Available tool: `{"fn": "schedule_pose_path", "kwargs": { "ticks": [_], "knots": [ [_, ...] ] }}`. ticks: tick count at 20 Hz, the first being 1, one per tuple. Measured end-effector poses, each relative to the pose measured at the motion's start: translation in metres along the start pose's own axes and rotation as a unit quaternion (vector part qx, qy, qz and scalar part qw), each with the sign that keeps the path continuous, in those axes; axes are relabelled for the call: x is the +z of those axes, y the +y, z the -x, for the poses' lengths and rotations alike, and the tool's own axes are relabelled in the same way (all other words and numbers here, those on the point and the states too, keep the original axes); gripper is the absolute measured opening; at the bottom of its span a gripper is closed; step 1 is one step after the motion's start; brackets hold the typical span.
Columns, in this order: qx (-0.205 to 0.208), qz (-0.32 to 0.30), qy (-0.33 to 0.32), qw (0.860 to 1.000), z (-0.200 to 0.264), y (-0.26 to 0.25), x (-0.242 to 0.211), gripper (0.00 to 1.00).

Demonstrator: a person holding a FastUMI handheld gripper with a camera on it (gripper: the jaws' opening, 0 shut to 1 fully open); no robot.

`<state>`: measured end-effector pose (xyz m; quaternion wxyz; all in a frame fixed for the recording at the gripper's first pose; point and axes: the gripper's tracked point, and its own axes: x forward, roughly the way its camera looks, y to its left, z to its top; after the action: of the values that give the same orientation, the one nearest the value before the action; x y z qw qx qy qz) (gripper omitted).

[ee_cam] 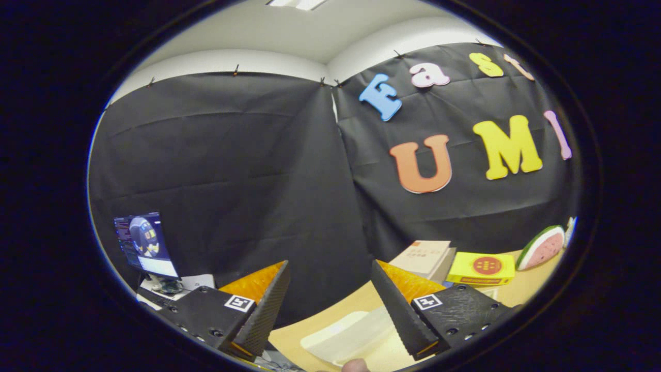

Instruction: Open the storage box then place both shoes into the box .Put the left shoe in first, then the right shoe, with the right side of both shoes facing outward in a uniform manner.

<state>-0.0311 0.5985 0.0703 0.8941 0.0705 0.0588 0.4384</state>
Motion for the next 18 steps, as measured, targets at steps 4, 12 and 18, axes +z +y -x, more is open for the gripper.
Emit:
{"fn": "schedule_pose_path", "kwargs": {
  "ticks": [4, 12, 18],
  "knots": [
    [-0.067, 0.009, -0.024, 0.997, 0.058, -0.084, 0.015, 0.95],
    [-0.201, 0.023, 0.012, 0.979, 0.184, -0.253, -0.001, 0.95],
    [-0.288, 0.036, 0.077, 0.954, 0.255, -0.362, -0.048, 0.95]
  ]
}}
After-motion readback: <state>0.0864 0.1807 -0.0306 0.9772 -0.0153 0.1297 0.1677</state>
